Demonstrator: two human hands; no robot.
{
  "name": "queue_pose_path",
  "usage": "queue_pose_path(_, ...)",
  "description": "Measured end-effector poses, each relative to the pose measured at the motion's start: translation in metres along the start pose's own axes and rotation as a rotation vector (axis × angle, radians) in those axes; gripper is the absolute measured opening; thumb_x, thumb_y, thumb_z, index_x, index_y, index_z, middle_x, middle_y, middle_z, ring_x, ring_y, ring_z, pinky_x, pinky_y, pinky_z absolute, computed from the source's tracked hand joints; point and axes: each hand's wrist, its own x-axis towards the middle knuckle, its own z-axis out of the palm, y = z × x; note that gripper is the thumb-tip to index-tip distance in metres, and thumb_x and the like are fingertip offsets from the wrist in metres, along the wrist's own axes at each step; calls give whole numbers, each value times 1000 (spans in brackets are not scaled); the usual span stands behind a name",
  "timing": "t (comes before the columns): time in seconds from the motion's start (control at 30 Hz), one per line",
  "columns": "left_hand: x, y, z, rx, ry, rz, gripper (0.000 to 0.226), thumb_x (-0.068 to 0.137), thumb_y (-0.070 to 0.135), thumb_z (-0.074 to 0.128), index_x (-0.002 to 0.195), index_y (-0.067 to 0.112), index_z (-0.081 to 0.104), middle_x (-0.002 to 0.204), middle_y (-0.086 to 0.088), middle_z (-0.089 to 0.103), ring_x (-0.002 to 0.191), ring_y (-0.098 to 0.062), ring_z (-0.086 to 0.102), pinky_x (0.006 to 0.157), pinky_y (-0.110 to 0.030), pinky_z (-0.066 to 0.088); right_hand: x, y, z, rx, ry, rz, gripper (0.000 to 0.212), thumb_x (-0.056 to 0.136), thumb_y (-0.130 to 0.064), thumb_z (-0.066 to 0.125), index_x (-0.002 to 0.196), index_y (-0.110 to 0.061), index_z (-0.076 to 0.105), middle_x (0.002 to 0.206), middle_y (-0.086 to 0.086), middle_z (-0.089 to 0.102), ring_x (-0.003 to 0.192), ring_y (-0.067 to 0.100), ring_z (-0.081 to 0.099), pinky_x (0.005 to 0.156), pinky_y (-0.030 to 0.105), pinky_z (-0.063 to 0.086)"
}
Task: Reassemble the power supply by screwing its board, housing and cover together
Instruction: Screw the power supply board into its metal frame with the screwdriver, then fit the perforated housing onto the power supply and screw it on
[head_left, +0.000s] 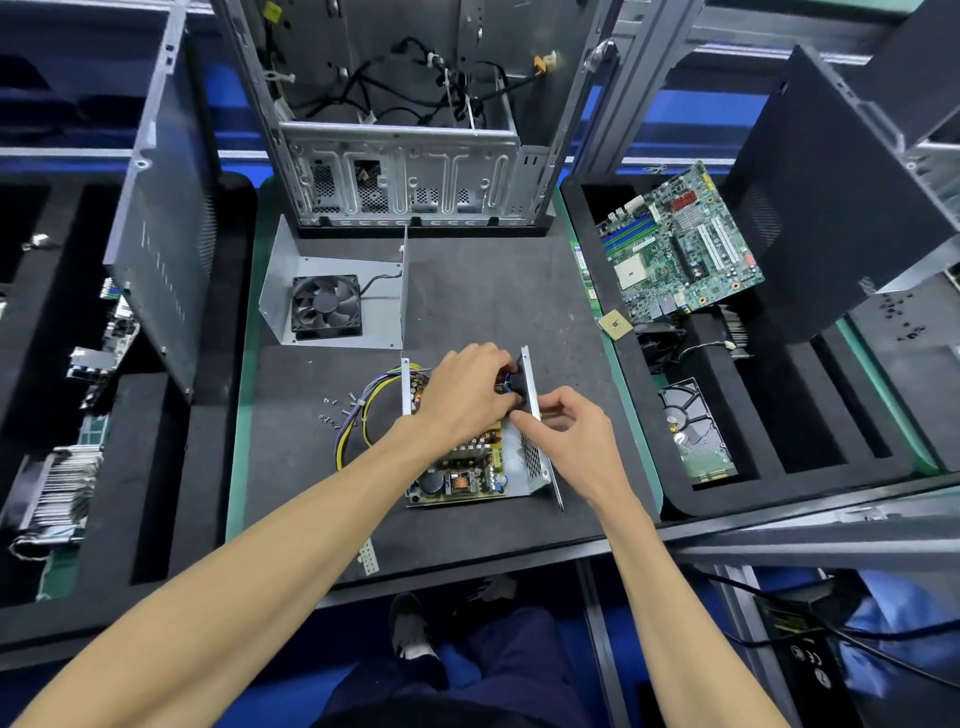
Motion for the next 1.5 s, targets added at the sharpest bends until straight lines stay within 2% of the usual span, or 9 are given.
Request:
queue_pose_path(0.3,-3,8,-1,153,47,-14,30,91,36,65,116,19,69,111,-5,57,108,-28,48,89,-38,35,-5,-3,2,66,21,-2,19,97,-42,66,87,-26,67,76,-17,70,72,-2,61,65,13,45)
queue_pose_path(0.43,-5,29,-8,389,21,18,17,93,19,52,90,11,66,103,-11,55,100,-31,43,77,-36,23,-9,-6,0,130,1,52,29,105,-33,47,94,-23,72,84,-6,72,78,6,62,71,19,48)
queue_pose_path(0.53,-1,41,-24,222,-209,-58,22,91,5,46,70,9,52,100,-21,65,95,-38,57,69,-36,33,-12,-10,0,246,-4,114,35,103,-24,41,98,-22,76,93,-8,78,88,5,71,74,20,55)
queue_pose_path(0.67,9,45,-40,90,-324,-177,34,97,26,29,91,7,57,113,-23,62,98,-42,57,77,-42,43,-15,-15,2,279,25,166,38,106,-19,39,98,-26,76,93,-14,77,90,-1,69,90,33,54)
queue_pose_path(0.77,8,44,-42,38,-239,-273,52,92,59,42,73,12,50,79,-6,62,73,-28,55,60,-34,36,-17,-18,4,286,24,172,38,107,-19,38,100,-25,75,102,-10,75,97,2,68,97,38,52)
queue_pose_path(0.93,0,42,-51,-63,-94,-369,26,82,41,63,83,16,69,76,-2,67,79,-30,64,63,-34,46,-18,-24,1,316,-6,110,43,109,-19,35,105,-27,77,115,-6,74,114,8,64,102,38,51)
queue_pose_path(1.17,-21,20,-87,-338,-10,-423,25,85,36,63,78,16,77,72,-4,74,79,-30,69,71,-40,57,-10,-45,38,395,-145,167,47,106,-38,51,151,-40,37,106,-43,60,89,-33,52,69,2,44)
queue_pose_path(1.37,-30,18,-108,-511,-23,-493,37,89,26,65,82,-11,66,67,-12,61,58,-19,48,57,-31,37,-10,-58,48,496,-227,201,59,107,-34,51,159,-42,24,109,-28,72,102,-4,69,69,16,56)
queue_pose_path(1.5,-30,30,-119,-631,35,-468,30,92,23,61,74,0,69,69,-12,67,55,-19,56,49,-22,45,-15,-72,34,481,-241,165,65,105,-37,53,161,-43,19,115,-29,71,105,-4,69,70,15,56)
